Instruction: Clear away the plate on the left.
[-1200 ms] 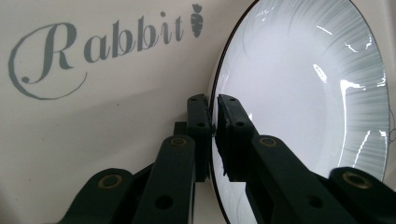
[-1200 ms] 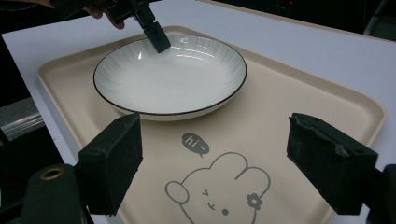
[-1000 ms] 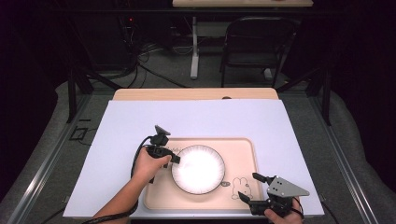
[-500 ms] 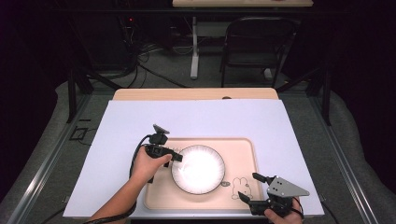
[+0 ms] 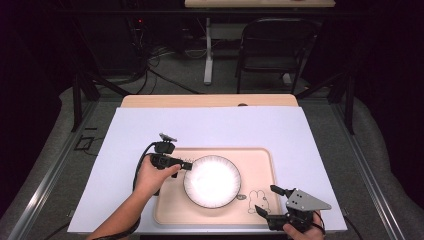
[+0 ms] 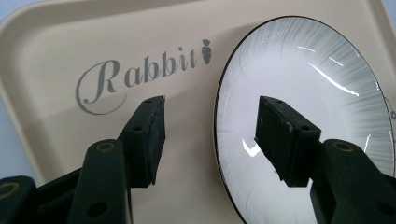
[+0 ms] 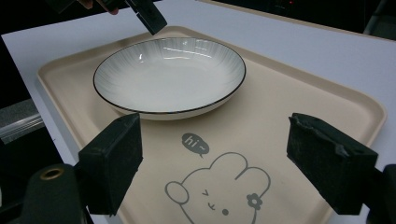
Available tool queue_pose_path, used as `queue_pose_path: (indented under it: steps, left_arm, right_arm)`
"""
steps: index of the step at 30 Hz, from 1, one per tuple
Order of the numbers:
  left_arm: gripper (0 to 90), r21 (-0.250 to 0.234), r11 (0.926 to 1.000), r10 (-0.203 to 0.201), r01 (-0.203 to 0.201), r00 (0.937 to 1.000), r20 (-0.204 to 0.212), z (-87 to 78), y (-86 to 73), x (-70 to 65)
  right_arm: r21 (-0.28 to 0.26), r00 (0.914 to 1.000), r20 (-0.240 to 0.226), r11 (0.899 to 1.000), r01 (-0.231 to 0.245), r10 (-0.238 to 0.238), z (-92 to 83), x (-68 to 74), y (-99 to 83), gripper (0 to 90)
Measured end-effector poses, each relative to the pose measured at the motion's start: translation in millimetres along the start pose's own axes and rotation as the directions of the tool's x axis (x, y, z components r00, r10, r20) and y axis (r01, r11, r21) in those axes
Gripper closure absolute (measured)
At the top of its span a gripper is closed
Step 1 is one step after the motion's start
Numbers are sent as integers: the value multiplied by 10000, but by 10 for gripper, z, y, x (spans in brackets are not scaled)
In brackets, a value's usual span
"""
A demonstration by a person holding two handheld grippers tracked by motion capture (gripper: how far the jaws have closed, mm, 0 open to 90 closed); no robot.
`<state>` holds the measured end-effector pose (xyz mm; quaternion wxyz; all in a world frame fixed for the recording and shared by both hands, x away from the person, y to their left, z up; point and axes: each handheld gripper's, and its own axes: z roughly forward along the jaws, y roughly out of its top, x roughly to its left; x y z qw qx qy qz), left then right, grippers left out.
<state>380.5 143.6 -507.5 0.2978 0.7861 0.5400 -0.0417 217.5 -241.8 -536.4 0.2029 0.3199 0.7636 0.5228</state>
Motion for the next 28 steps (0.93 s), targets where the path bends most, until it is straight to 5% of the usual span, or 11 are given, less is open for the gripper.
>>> queue_pose_path:
  steps: [11, 28]
  left_arm:
    - [424, -499, 9983, 308, -317, 9993, -190, -173, -109, 45]
    - [425, -1274, 9915, -212, 251, 9993, 319, -334, -373, 253]
  right_arm:
    - [-19, 10000, 14, 10000, -8, 8, 1, -1, 0, 178]
    - [-11, 10000, 30, 10000, 2, -2, 1, 1, -1, 178]
